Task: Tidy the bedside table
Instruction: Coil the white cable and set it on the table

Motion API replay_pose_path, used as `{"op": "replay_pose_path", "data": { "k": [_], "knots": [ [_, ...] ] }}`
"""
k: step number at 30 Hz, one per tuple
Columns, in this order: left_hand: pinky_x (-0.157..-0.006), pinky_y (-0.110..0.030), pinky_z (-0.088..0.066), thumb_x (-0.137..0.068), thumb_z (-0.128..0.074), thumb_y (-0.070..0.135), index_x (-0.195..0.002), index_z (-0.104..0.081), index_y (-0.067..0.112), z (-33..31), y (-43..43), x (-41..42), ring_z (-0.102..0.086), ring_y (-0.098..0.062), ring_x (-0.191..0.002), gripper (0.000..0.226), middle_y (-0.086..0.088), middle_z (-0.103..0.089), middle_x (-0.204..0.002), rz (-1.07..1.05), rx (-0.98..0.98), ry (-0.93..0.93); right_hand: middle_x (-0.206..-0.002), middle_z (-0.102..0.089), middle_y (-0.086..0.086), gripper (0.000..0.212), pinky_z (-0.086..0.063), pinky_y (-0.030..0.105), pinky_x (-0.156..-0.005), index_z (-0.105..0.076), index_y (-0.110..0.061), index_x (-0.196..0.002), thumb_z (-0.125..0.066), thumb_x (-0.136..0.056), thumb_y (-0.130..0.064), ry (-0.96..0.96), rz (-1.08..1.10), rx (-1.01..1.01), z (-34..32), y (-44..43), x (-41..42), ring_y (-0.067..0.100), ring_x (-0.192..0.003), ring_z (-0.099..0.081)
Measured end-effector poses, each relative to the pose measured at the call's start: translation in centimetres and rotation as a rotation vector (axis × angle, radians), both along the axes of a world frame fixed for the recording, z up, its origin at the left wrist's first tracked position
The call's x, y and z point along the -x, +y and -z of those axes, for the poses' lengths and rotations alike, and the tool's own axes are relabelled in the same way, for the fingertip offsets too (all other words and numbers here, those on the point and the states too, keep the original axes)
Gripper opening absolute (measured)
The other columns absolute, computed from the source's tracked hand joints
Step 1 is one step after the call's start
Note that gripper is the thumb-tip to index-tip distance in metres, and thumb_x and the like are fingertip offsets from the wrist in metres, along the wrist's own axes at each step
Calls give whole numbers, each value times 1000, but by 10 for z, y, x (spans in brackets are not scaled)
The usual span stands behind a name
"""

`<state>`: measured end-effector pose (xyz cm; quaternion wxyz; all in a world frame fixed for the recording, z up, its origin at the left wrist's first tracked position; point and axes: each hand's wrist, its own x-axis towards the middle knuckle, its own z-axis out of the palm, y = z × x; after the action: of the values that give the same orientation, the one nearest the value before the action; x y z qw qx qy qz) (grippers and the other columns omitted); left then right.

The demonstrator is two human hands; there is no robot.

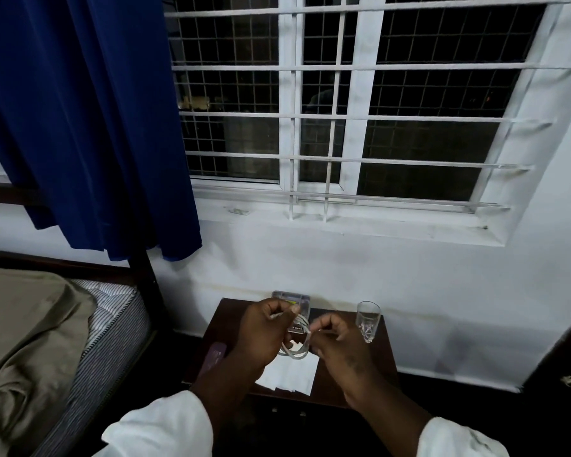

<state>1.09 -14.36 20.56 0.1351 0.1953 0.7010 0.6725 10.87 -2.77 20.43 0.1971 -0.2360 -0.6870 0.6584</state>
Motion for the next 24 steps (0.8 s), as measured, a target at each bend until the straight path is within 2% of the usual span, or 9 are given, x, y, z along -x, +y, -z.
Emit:
{"op": "replay_pose_path", "data": {
  "k": [3, 7, 9, 12, 14, 16, 18, 20, 24],
  "knots": [
    [-43, -21, -45, -94, -69, 8, -84, -73, 1, 10, -2, 10, -52, -10, -40, 12, 2, -60, -47, 44, 19, -31, -73, -70, 16, 13, -56, 28, -62, -68, -3, -75, -65, -78, 8, -35, -3, 4, 15, 1, 11, 18, -68, -65],
    [-53, -23, -47, -93, -67, -2, -98, -70, -2, 28, -10, 33, -58, -11, -51, 6, -5, -68, -64, 120, 38, -109, -72, -65, 10, 14, -58, 30, -62, -64, 3, -84, -71, -78, 14, -53, 1, 110, 29, 8, 32, 18, -68, -64],
    [-55, -21, -45, -93, -67, -1, -102, -70, -2, 42, -17, 50, -59, -6, -54, 10, 0, -70, -68, 166, 138, -113, -75, -65, 11, 19, -57, 35, -63, -63, 4, -87, -72, -75, 17, -78, 3, 101, 38, 12, 45, 19, -69, -63],
    [-54, -16, -44, -92, -71, 4, -94, -73, 6, 66, -29, 76, -56, 3, -51, 4, 10, -69, -60, 161, 292, -57, -86, -68, 22, 26, -59, 50, -78, -64, 8, -92, -75, -71, 17, -129, -4, 29, 51, 15, 69, 29, -78, -65],
    [-60, -27, -47, -89, -74, 9, -90, -75, 11, 83, -36, 96, -58, -7, -58, 3, 5, -69, -66, 105, 357, -39, -94, -70, 28, 29, -58, 53, -83, -65, 7, -94, -78, -70, 15, -155, -33, 12, 61, 13, 90, 35, -82, -66],
    [-65, -39, -51, -87, -76, 13, -89, -76, 12, 97, -43, 113, -60, -15, -64, 2, -1, -71, -72, 52, 402, -15, -91, -69, 24, 29, -58, 51, -85, -66, 4, -93, -82, -69, 11, -188, -66, 24, 72, 10, 113, 30, -82, -65],
    [-71, -46, -57, -86, -77, 16, -85, -76, 18, 112, -47, 131, -63, -15, -66, 3, 1, -72, -74, -18, 449, 5, -84, -68, 15, 26, -58, 49, -83, -69, 2, -90, -84, -69, 7, -213, -100, 28, 86, 7, 139, 26, -79, -64],
    [-76, -48, -60, -85, -78, 18, -81, -74, 25, 126, -51, 150, -68, -17, -71, 9, 3, -74, -77, -100, 477, 7, -80, -69, 12, 22, -58, 48, -80, -71, 0, -86, -85, -70, 4, -234, -120, 6, 103, 2, 167, 25, -76, -65],
    [-80, -45, -61, -84, -78, 22, -92, -77, 20, 154, -58, 189, -75, -20, -81, 8, 1, -78, -84, -198, 526, -8, -75, -73, 8, 16, -56, 38, -69, -73, -7, -78, -85, -70, 0, -272, -144, -64, 137, -6, 219, 22, -68, -66]
  ]
}}
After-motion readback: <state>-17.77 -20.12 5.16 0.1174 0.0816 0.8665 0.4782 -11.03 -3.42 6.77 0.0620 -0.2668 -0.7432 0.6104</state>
